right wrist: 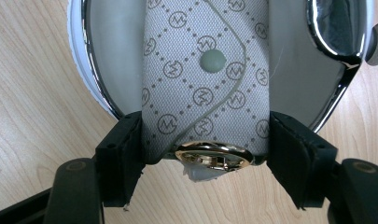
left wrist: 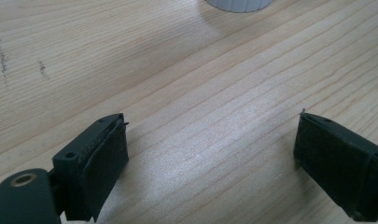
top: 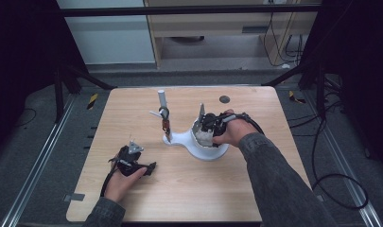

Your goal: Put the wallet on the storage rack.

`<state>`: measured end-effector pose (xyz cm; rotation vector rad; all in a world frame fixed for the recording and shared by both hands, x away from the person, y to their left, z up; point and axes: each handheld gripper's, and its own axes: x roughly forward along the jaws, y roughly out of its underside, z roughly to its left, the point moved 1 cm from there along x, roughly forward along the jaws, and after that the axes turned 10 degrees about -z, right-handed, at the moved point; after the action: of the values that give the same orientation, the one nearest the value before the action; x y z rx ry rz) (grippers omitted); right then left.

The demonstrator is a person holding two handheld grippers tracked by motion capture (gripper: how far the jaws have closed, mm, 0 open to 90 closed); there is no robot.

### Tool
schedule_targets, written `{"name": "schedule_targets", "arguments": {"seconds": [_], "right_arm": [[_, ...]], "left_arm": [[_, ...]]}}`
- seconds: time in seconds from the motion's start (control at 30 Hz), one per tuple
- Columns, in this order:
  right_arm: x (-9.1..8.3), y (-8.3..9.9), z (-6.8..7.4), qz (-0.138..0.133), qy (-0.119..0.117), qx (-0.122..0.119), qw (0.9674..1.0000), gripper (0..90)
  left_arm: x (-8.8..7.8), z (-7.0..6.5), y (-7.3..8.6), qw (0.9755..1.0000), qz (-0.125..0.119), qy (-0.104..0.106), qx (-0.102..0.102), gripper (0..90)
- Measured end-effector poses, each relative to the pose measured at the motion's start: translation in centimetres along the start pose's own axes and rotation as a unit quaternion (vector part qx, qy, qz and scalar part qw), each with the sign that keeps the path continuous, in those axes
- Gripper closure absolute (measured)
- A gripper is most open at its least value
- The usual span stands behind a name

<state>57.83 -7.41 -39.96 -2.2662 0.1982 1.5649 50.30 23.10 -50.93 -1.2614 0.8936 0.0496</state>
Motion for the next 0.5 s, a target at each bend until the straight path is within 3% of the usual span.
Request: {"name": "schedule_targets", "arguments": {"seconds": [0.5], "right_arm": [[0.25,-0.07,-0.07,0.001,-0.002,0.002,1.0,31.0]], "left_arm": [[0.01,-0.03,-0.01,1.0,0.0,0.0,0.0,8.9]]}}
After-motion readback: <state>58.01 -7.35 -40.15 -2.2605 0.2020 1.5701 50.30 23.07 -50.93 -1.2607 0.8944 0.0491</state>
